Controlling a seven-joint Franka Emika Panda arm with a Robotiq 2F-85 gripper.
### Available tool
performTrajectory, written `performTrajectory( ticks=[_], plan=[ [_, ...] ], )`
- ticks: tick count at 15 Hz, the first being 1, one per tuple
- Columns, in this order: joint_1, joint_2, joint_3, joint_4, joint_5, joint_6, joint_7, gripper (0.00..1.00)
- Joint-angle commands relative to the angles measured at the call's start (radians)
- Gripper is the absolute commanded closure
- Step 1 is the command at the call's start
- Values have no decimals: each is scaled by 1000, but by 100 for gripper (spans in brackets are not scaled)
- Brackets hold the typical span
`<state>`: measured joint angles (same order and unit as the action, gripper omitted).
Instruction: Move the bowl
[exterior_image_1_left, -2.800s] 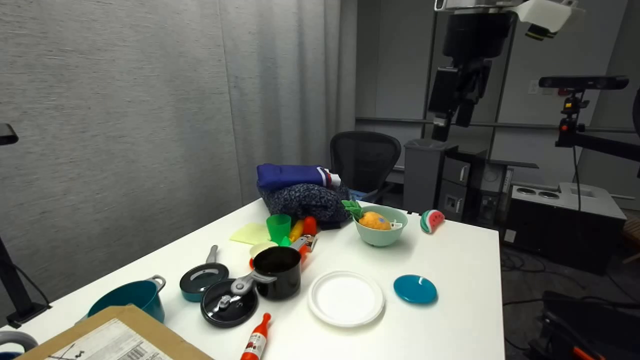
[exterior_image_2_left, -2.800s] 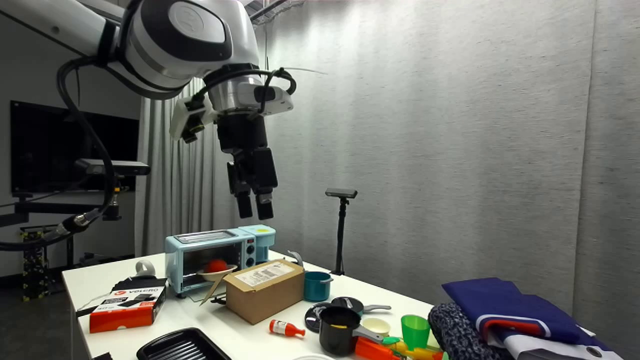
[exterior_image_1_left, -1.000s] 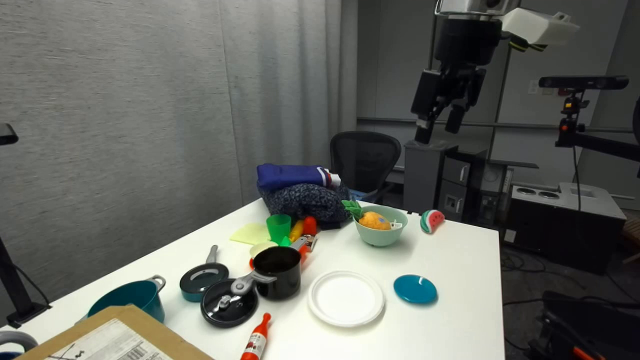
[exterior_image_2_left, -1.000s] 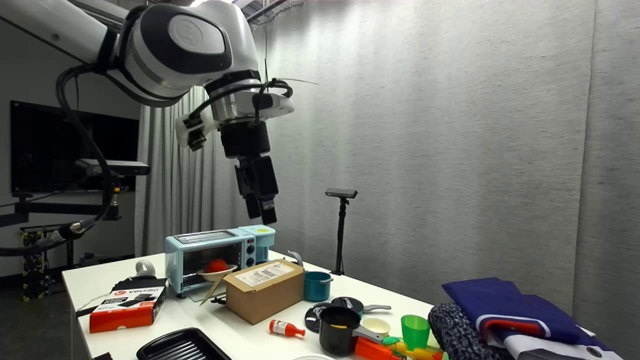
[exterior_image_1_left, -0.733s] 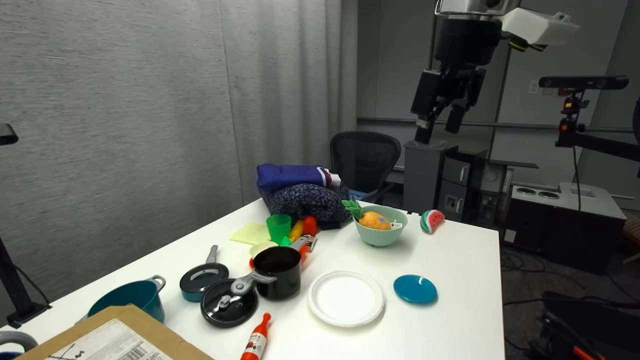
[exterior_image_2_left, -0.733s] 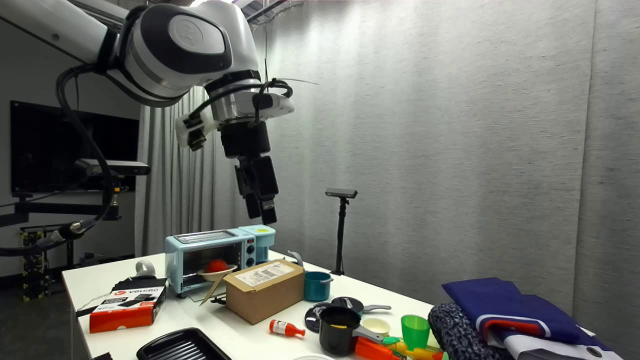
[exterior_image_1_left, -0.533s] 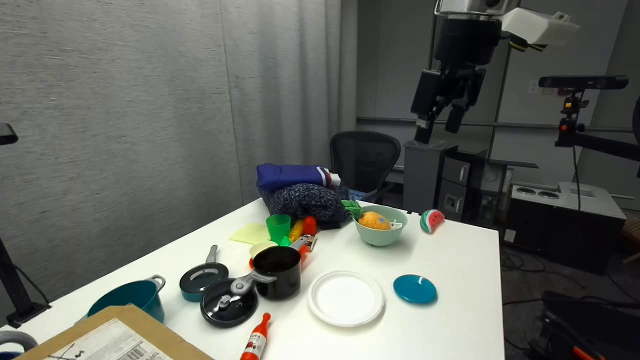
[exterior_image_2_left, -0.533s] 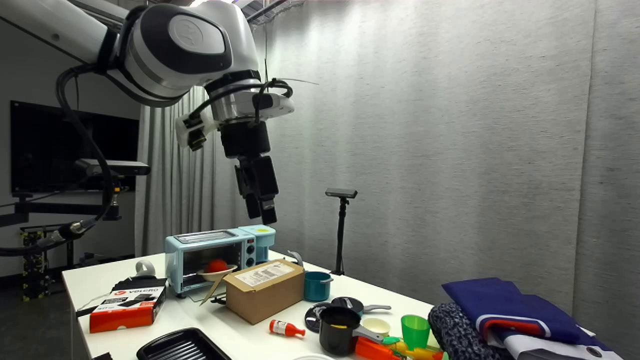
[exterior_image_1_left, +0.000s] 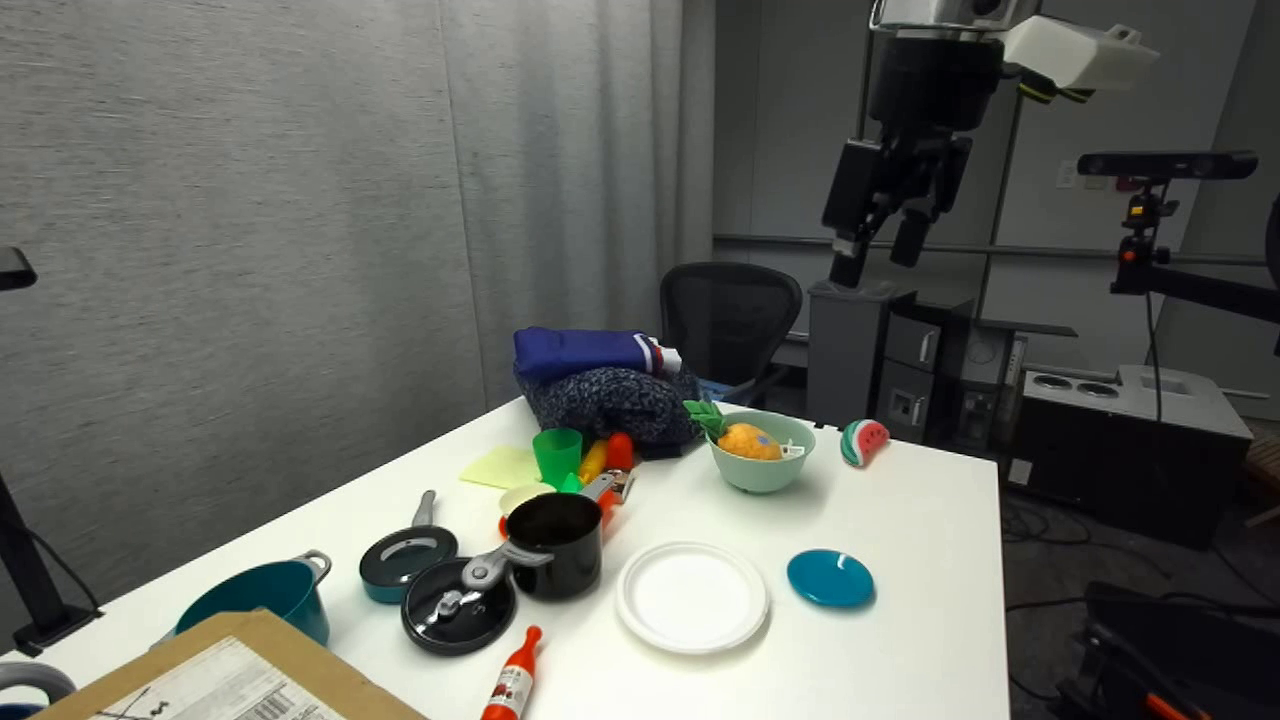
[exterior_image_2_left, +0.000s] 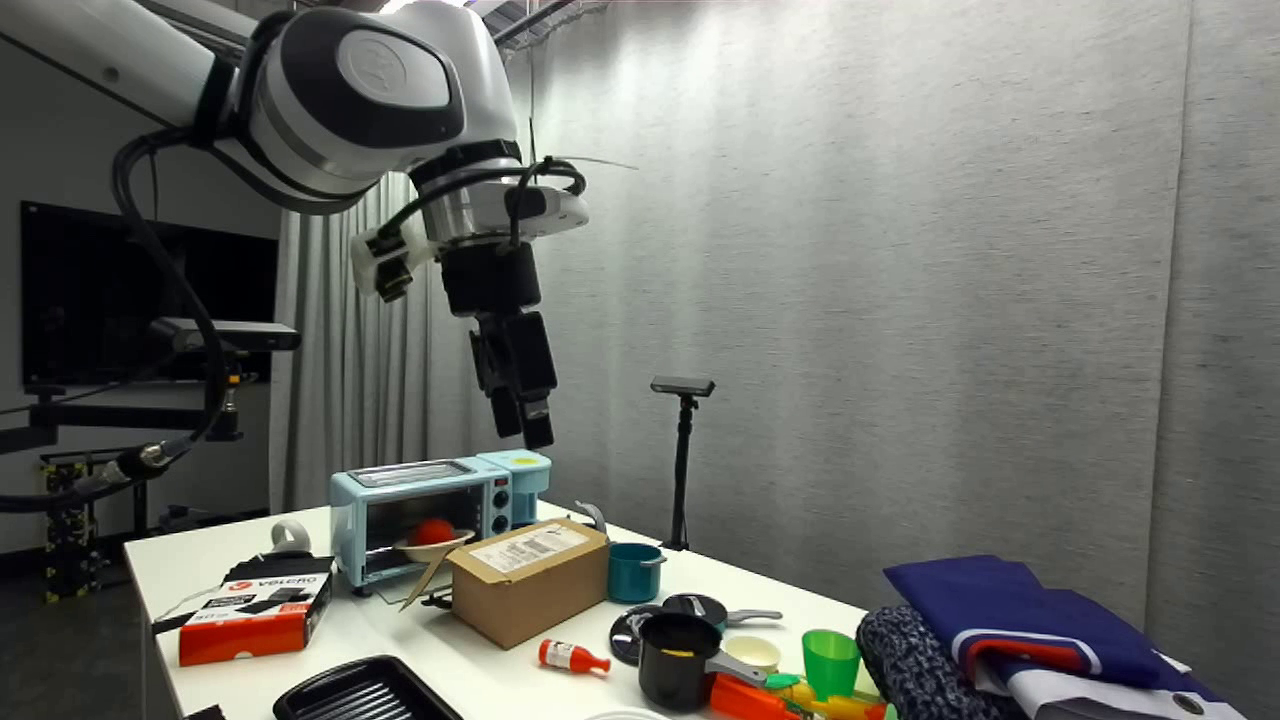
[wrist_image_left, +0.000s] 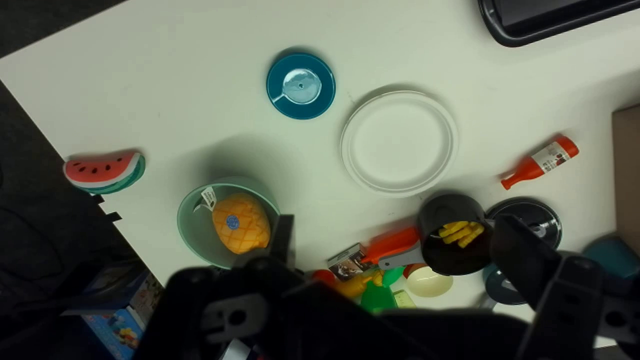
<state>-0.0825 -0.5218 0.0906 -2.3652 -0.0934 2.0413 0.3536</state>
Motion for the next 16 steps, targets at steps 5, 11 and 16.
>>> performTrajectory(
  ticks=[5, 11, 16],
  plan=[
    [6, 9, -8, 1, -34, 23, -77, 0],
    [6, 13, -6, 2, -10, 1, -47, 0],
    [5, 13, -5, 2, -3, -1, -32, 0]
  ],
)
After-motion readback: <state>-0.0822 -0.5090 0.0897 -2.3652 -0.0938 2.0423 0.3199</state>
